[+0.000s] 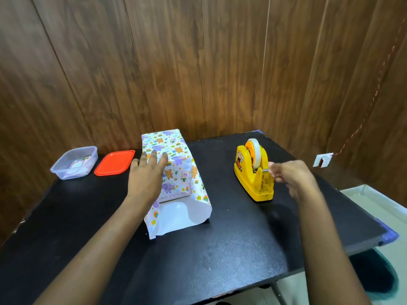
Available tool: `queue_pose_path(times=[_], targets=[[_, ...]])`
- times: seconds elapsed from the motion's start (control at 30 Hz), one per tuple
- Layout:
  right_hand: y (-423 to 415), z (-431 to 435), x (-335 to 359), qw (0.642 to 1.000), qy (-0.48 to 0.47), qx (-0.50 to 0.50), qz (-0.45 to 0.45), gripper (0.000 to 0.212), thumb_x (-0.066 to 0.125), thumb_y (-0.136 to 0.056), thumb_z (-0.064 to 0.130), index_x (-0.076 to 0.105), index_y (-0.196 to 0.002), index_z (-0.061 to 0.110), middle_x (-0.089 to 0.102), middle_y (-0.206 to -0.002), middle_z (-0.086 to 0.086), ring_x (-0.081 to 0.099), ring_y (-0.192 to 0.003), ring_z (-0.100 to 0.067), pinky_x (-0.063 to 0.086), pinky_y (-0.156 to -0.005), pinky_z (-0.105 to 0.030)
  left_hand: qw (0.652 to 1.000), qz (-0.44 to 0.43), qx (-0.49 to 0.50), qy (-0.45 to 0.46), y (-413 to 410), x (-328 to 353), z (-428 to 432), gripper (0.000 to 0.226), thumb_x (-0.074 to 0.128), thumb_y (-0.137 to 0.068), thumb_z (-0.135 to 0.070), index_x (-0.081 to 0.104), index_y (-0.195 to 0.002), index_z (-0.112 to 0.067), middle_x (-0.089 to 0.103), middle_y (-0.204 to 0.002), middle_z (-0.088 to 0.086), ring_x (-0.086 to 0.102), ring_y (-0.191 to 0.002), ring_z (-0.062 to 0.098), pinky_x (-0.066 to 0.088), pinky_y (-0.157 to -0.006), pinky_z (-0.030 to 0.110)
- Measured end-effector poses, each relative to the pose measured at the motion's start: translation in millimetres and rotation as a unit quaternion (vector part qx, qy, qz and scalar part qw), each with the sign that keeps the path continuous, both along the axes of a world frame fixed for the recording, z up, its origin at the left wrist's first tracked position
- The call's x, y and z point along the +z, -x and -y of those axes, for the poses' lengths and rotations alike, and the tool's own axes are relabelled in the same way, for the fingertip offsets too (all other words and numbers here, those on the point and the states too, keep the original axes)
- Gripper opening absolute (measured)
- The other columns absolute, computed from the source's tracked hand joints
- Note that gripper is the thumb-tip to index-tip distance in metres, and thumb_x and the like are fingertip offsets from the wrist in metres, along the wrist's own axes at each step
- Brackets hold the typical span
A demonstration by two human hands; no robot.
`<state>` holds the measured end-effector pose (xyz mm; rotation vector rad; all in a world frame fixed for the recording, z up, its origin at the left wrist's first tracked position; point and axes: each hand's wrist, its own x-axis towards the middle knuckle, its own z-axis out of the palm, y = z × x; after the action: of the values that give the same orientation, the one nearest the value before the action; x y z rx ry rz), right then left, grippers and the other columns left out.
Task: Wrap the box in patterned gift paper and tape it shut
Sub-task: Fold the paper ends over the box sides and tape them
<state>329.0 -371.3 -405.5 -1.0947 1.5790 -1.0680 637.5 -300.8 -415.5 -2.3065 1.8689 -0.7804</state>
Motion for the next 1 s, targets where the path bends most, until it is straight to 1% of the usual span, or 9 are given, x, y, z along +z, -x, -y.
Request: queue_pose_path(times=[0.07,0.17,0.3,0.4,0.63,0.73,0.8,0.87,1.0], targets=[[-1,-9,-17,1.000,0.010,0.003,0.029,0.018,0.063,-0.089,0.016,0.064,-0.078,0.001,0.058,-0.075,-0.009,0.047,-0.058,-0.013,0.036,-0.055,-0.022,1.000,-0.005,-0.005,0.003,0,-1,0,0.069,0.049,-0.092,-0.017,0.010,-0.149,-0.020,0.019,-0.155,0.013,0.022,-0.141,0.034,0.025,-0.108,0.042],[-7,-16,-32,0.996,0.037,-0.004,0.086,0.029,0.062,-0.090,0.022,0.054,-0.066,0.007,0.055,-0.068,-0.006,0.046,-0.056,-0.011,0.037,-0.047,-0.016,1.000,-0.014,-0.010,0.010,0,-1,0,0.070,0.051,-0.091,-0.016,0.013,-0.149,-0.019,0.021,-0.154,0.014,0.024,-0.140,0.035,0.027,-0.107,0.043],[-11,-19,-41,0.985,0.042,-0.024,0.164,0.030,0.061,-0.090,0.023,0.053,-0.064,0.011,0.058,-0.061,-0.003,0.049,-0.056,-0.011,0.035,-0.054,-0.022,1.000,-0.009,-0.010,0.018,-1,-1,2,0.070,0.050,-0.092,-0.016,0.011,-0.149,-0.019,0.020,-0.155,0.013,0.024,-0.140,0.034,0.028,-0.107,0.041],[-12,-20,-49,0.971,0.028,-0.022,0.235,0.027,0.062,-0.090,0.022,0.055,-0.065,0.012,0.061,-0.049,0.005,0.055,-0.060,-0.012,0.039,-0.057,-0.023,1.000,0.000,-0.005,0.012,-1,-2,3,0.072,0.051,-0.092,-0.021,0.008,-0.149,-0.021,0.018,-0.156,0.011,0.022,-0.141,0.032,0.027,-0.108,0.039],[-21,-19,-55,0.938,0.025,-0.053,0.342,0.024,0.061,-0.090,0.015,0.053,-0.068,0.008,0.061,-0.052,-0.001,0.063,-0.058,-0.014,0.056,-0.051,-0.026,1.000,-0.002,-0.001,0.010,1,-2,1,0.071,0.050,-0.092,-0.019,0.008,-0.149,-0.020,0.018,-0.155,0.012,0.022,-0.141,0.033,0.027,-0.107,0.039],[-24,-19,-54,0.919,0.032,-0.065,0.386,0.024,0.058,-0.092,0.010,0.051,-0.069,0.004,0.061,-0.047,-0.003,0.066,-0.051,-0.015,0.057,-0.047,-0.029,1.000,-0.012,-0.004,0.007,2,-2,0,0.070,0.050,-0.092,-0.017,0.009,-0.149,-0.020,0.018,-0.155,0.013,0.021,-0.141,0.034,0.027,-0.108,0.040],[-28,-21,-53,0.913,0.039,-0.071,0.399,0.024,0.056,-0.092,0.009,0.051,-0.069,0.003,0.061,-0.048,-0.004,0.068,-0.052,-0.017,0.056,-0.045,-0.029,1.000,-0.011,-0.003,0.005,2,-2,-1,0.070,0.049,-0.092,-0.016,0.009,-0.149,-0.020,0.018,-0.155,0.013,0.020,-0.141,0.034,0.027,-0.107,0.040],[-28,-22,-55,0.917,0.046,-0.068,0.391,0.026,0.056,-0.093,0.011,0.051,-0.069,0.004,0.060,-0.057,-0.009,0.067,-0.058,-0.020,0.057,-0.048,-0.032,1.000,-0.007,-0.001,0.002,2,-2,-1,0.070,0.048,-0.092,-0.016,0.009,-0.149,-0.020,0.017,-0.155,0.013,0.020,-0.142,0.034,0.027,-0.107,0.040],[-22,-20,-55,0.953,0.060,-0.037,0.295,0.033,0.059,-0.091,0.029,0.053,-0.067,0.007,0.060,-0.067,-0.009,0.064,-0.065,-0.019,0.058,-0.060,-0.038,1.000,-0.005,-0.003,0.008,1,0,1,0.069,0.047,-0.092,-0.014,0.008,-0.149,-0.020,0.017,-0.155,0.013,0.020,-0.141,0.034,0.027,-0.107,0.040]])
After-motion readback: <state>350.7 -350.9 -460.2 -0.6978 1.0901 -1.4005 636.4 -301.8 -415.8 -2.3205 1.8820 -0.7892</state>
